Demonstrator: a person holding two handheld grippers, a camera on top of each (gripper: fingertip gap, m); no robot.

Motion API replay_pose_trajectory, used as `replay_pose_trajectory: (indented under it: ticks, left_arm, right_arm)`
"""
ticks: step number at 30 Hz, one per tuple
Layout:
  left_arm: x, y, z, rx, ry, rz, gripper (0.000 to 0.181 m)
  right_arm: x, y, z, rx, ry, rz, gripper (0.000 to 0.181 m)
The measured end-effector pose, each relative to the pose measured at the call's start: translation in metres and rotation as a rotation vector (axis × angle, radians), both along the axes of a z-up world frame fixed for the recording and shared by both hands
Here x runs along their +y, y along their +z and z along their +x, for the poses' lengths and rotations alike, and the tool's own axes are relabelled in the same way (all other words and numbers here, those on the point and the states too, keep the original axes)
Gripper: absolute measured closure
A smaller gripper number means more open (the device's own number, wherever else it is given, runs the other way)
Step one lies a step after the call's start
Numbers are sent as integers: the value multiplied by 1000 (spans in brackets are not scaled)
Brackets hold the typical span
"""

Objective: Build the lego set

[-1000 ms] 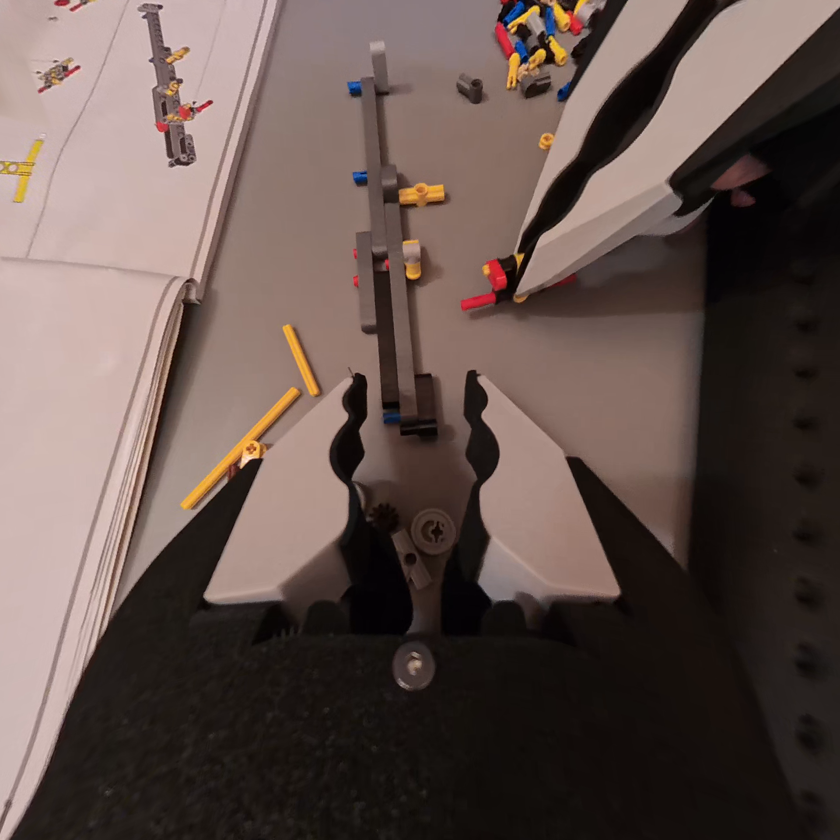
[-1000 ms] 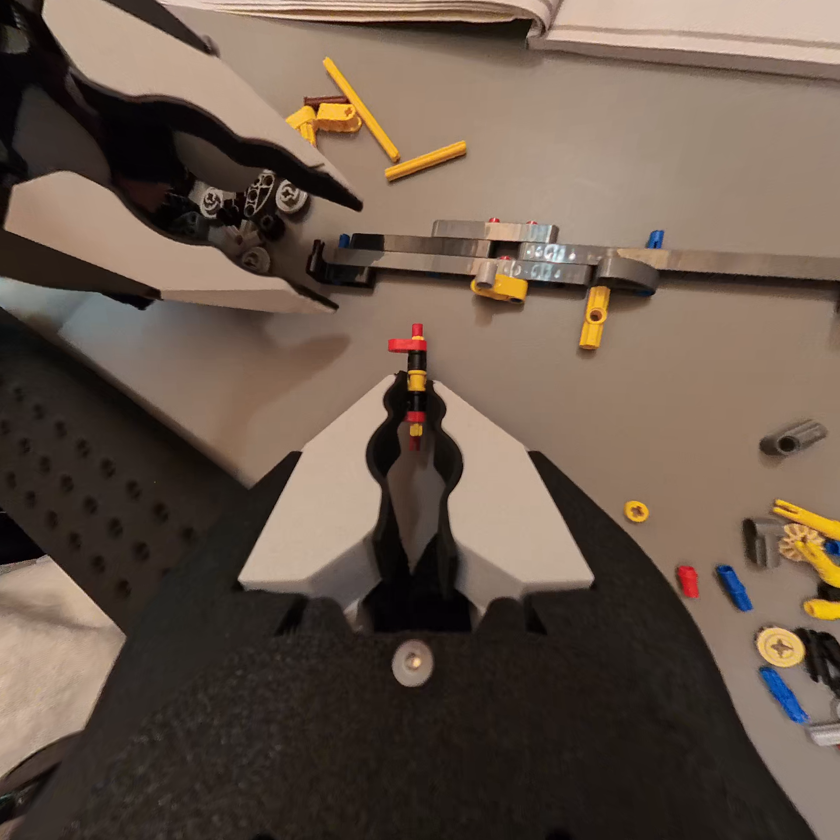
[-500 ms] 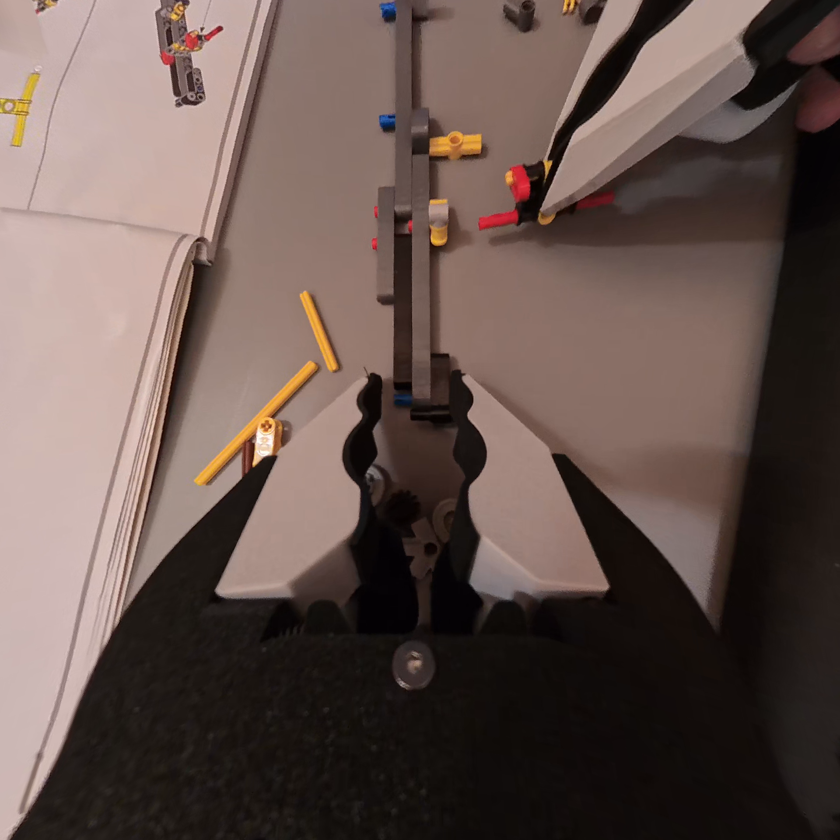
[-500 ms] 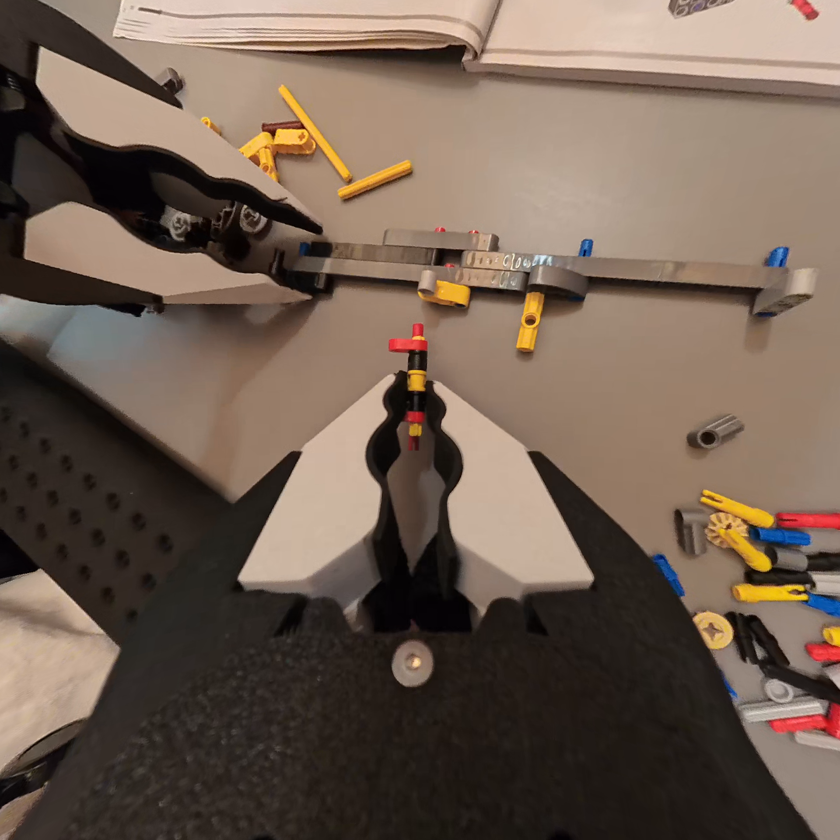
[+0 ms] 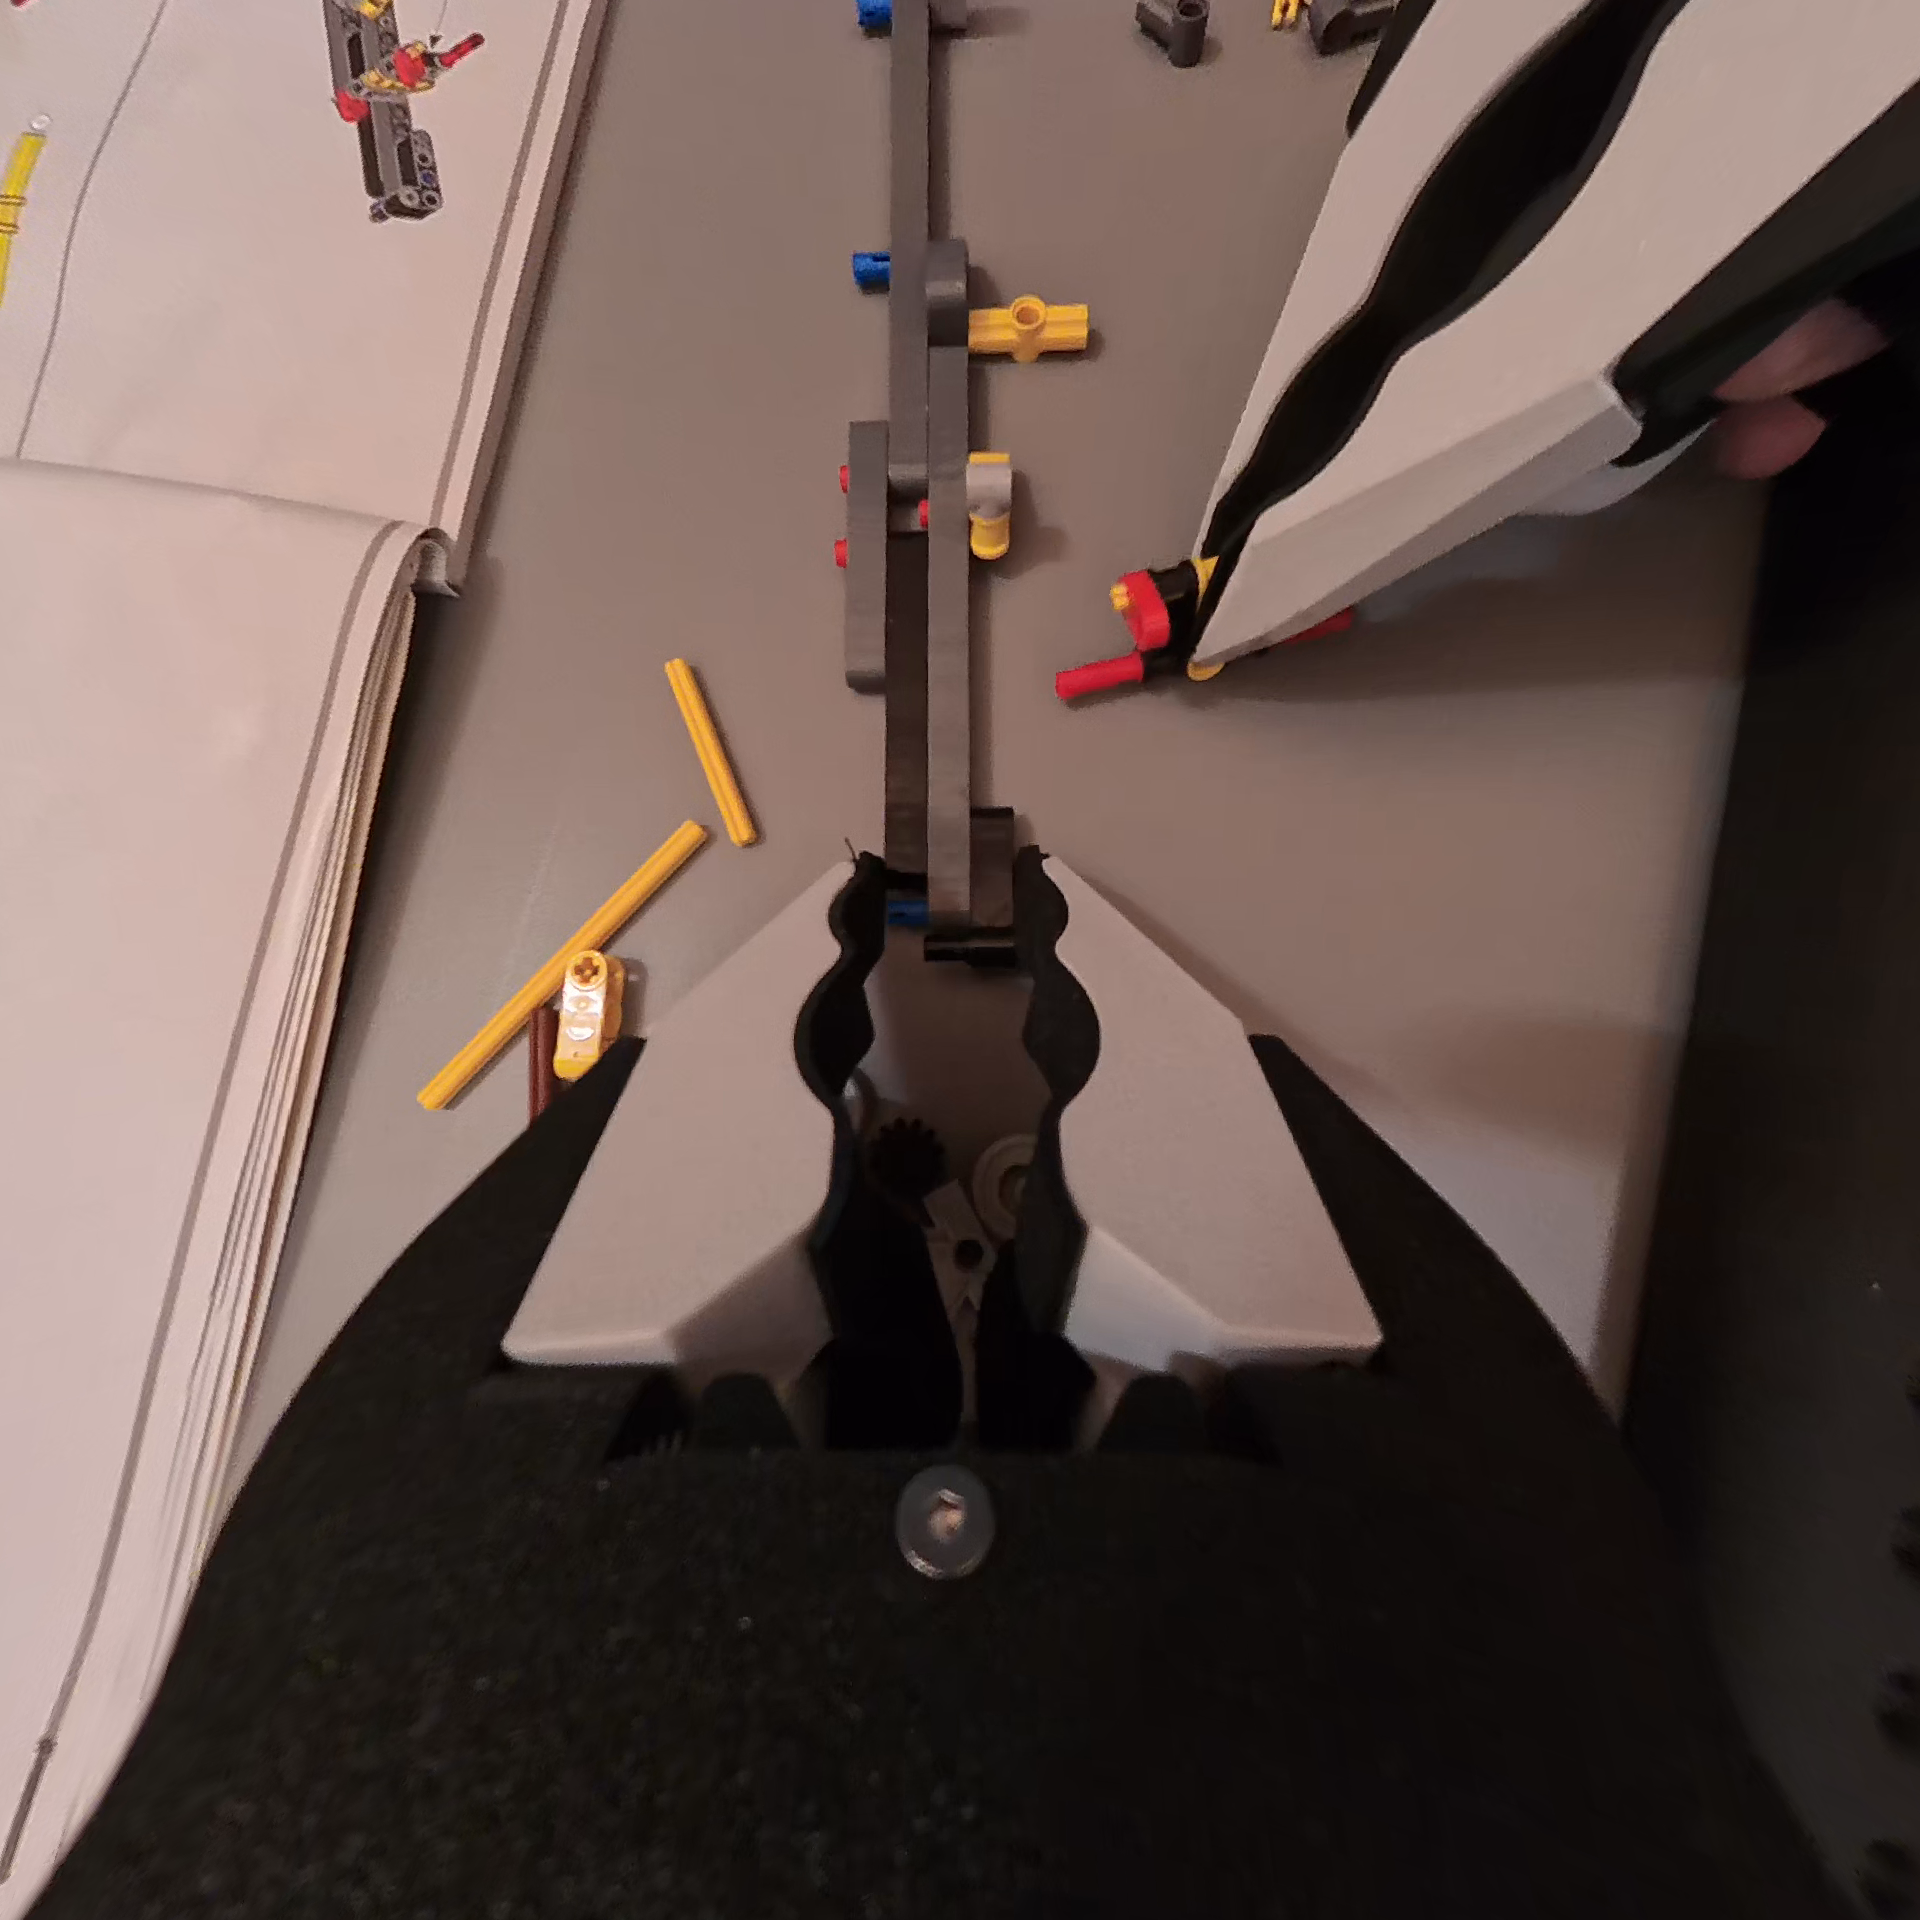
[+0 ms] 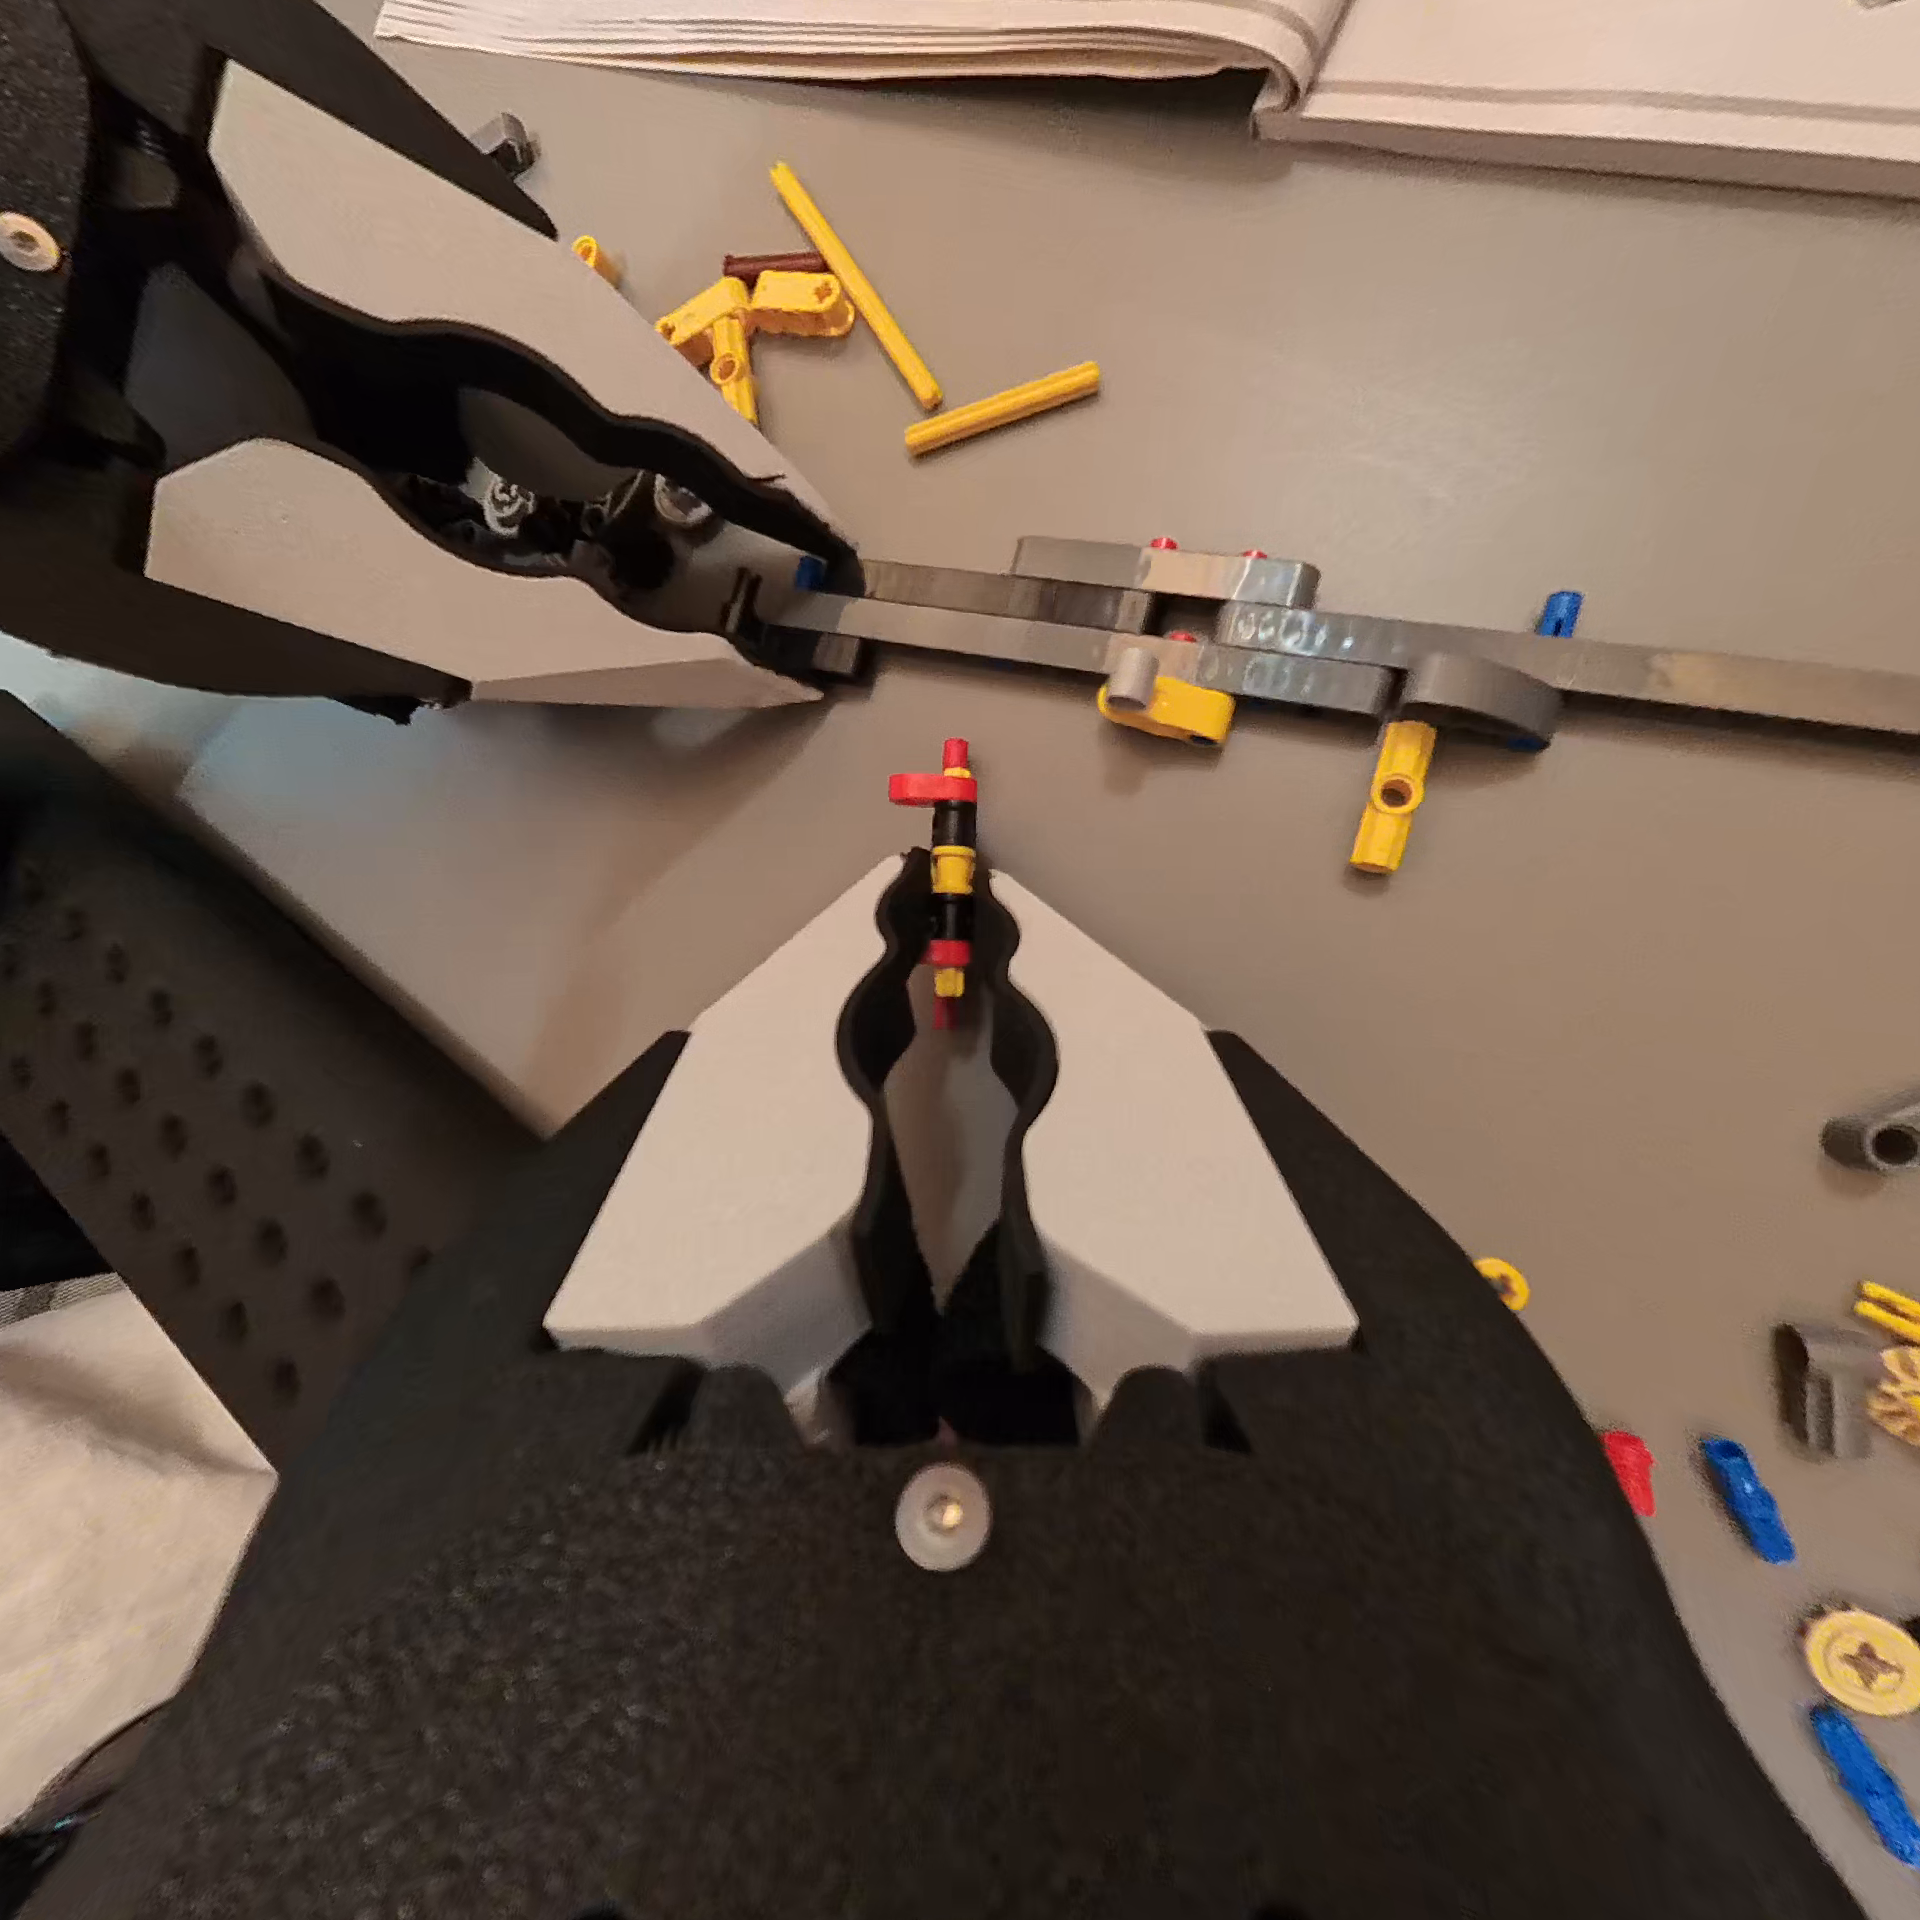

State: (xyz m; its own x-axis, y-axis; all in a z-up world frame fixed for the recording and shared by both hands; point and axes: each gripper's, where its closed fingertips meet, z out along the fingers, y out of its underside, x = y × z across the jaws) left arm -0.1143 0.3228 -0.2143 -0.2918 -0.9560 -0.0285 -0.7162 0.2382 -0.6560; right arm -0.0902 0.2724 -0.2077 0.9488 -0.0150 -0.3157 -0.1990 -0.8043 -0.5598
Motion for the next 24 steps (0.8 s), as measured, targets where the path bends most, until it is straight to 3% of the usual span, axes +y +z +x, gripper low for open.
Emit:
replay_pose_trajectory:
  ticks: [24]
  left_arm:
    - [-3, 0, -1, 4, -6, 36, 159]
  right_arm:
    - [15, 0, -15, 41, -9, -14, 174]
